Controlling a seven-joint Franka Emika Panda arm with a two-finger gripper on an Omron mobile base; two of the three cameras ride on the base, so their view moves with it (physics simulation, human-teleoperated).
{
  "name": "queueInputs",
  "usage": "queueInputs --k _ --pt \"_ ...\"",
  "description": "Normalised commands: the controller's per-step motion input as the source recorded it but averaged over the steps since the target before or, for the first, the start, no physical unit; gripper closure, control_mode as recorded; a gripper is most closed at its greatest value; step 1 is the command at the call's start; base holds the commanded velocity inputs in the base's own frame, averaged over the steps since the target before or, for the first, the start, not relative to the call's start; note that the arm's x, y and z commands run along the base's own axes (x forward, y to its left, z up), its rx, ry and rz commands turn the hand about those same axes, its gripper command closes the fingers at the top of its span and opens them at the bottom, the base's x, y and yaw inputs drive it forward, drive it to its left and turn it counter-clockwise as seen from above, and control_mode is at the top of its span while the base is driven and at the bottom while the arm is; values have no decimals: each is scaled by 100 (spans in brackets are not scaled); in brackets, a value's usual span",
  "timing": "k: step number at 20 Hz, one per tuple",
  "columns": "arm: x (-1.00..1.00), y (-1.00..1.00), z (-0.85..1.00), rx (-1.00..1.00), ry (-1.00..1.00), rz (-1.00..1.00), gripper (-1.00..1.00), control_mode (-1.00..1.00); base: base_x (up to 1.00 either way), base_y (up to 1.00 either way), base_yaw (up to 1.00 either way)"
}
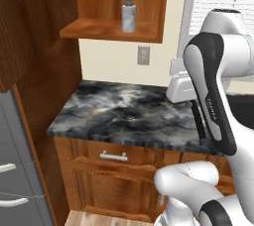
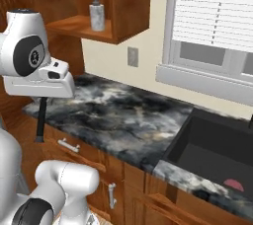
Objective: Pick up the dish brush and soap dispenser from the sink, and place them back in the cabinet, and close the cabinet door.
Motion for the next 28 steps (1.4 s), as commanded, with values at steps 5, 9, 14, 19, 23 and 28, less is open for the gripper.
queueInputs --k 5,9,14,19,23,28 --pt "0 0 0 0 0 0 100 100 46 6 16" --pt "0 0 0 0 0 0 100 100 46 21 8" --pt "0 0 0 0 0 0 100 100 30 42 5" --pt "0 0 0 0 0 0 100 100 28 34 3" --pt "0 0 0 0 0 0 100 100 32 25 2" --pt "0 0 0 0 0 0 100 100 45 11 0"
